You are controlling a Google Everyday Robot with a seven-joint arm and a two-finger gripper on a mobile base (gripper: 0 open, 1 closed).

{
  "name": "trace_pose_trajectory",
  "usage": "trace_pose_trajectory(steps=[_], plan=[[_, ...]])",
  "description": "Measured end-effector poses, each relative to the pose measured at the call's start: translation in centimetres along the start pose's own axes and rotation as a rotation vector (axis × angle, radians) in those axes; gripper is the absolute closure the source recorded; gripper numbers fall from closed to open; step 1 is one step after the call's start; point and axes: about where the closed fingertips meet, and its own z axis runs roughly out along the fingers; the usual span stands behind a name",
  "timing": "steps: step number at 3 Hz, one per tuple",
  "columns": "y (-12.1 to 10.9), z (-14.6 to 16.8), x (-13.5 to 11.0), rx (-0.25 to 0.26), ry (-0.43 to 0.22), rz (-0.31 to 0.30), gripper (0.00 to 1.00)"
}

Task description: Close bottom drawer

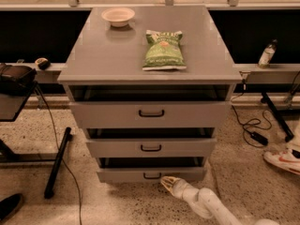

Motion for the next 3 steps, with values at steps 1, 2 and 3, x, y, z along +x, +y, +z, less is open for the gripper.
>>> trace_pose_trajectory(steps=[1,2,3], plan=[[-3.3,2.5,-0.1,0.048,-0.009,0.018,1.00],[-3.8,2.7,-0.1,0.049,-0.020,0.020,1.00],[-3.6,0.3,1.4,-0.007,-0.040,-0.012,1.00]])
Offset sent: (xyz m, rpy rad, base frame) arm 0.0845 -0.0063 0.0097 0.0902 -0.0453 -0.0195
